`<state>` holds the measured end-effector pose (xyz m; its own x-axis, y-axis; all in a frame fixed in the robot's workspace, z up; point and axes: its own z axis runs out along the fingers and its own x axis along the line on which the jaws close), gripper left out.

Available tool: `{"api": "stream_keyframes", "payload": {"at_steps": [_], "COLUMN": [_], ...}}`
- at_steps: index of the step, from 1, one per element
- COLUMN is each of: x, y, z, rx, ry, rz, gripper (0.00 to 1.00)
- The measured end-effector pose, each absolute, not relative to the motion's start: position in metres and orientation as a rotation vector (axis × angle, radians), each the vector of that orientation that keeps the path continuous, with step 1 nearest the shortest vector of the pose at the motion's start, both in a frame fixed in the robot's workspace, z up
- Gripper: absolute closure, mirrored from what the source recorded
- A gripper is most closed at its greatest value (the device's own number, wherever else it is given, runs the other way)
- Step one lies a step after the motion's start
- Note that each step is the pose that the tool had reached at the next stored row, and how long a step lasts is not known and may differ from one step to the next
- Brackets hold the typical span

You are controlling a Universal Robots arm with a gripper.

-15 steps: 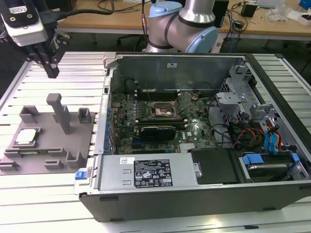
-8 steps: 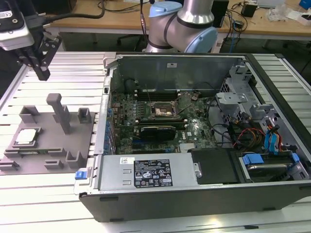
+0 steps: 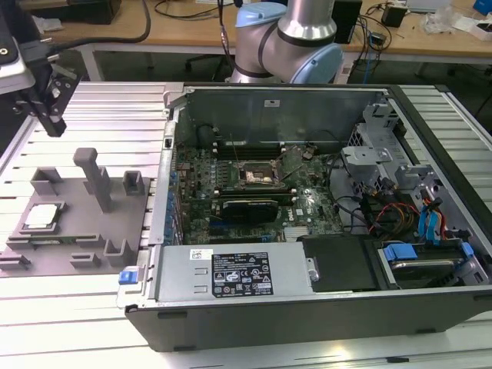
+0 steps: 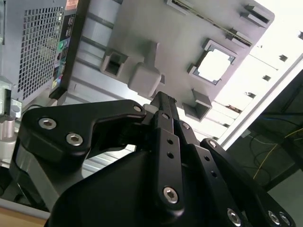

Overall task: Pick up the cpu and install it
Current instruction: 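Reach for the cpu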

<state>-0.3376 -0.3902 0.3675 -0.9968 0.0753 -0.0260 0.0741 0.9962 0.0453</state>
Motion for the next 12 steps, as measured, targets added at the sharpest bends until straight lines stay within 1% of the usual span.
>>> {"api": "stream_keyframes", "payload": {"at_steps": [12], "x": [-0.354], "y": [-0.39], "z": [0.35], "rx": [0.116], "ry": [3.111], "rz": [0.069], "gripper": [0.89]}}
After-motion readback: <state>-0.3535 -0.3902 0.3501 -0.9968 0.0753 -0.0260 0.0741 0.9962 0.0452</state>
